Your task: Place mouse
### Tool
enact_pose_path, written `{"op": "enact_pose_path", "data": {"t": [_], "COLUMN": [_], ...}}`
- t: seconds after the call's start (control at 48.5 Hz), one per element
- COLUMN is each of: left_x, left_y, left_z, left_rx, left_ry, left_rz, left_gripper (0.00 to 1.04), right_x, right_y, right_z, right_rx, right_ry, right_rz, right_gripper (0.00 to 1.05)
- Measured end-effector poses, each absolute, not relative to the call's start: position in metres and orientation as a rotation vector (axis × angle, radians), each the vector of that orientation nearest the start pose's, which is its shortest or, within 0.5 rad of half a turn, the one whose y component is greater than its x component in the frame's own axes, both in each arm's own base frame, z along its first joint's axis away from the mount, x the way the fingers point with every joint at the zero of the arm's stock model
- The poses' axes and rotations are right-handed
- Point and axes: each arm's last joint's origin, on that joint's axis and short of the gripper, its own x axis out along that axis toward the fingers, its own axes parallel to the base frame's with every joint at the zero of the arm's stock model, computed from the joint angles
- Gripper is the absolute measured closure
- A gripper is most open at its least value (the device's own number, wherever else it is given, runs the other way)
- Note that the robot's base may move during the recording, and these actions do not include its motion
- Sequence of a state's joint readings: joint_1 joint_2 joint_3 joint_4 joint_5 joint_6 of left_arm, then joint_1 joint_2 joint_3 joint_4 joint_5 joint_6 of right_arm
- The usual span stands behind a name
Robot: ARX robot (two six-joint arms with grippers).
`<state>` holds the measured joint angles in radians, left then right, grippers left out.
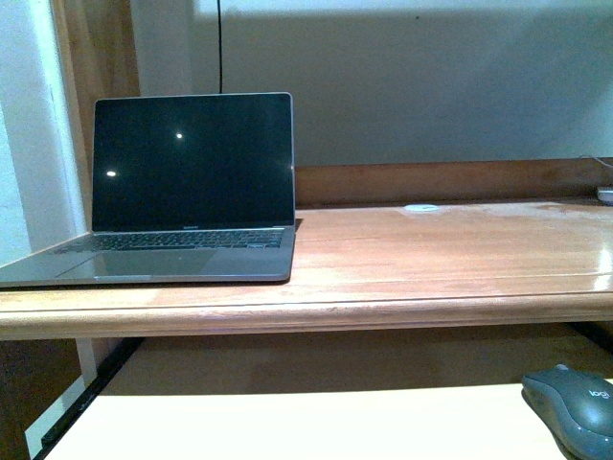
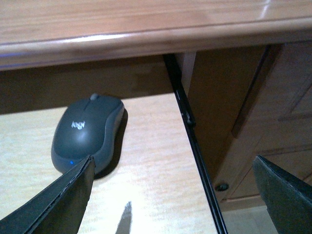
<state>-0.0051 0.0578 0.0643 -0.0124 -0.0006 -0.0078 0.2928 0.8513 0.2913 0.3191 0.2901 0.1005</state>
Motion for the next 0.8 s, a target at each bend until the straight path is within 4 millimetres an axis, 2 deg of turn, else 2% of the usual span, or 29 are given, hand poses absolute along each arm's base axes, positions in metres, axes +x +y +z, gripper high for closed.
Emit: {"op": "enact_pose_path", "data": {"t": [0.165,0.309,0.495,0.804], "left_x": [0.098,0.098,0.097,0.097], "left_y": [0.0,0.0,0.0,0.0], "left_z": [0.177,0.166,0.167,0.167], "left_rx": [-0.007,-0.007,-0.007,-0.007], "left_ry": [0.004,0.004,-0.001,-0.001], "left_rz": [-0.005,-0.005,-0.005,-0.005], "left_gripper": [1.02,1.02,1.02,1.02], "right_x": [0.185,0.188,0.193,0.209], "right_y": [0.053,0.071,0.096,0.116], "right_z": [0.221,0.227,0.217,0.201], "right_rx": [0.015,-0.052,-0.137,-0.214], "right_ry": [0.192,0.181,0.176,0.185], "right_rz": [-0.003,0.044,0.078,0.064], "right_gripper": [0.07,0.07,0.07,0.07]}}
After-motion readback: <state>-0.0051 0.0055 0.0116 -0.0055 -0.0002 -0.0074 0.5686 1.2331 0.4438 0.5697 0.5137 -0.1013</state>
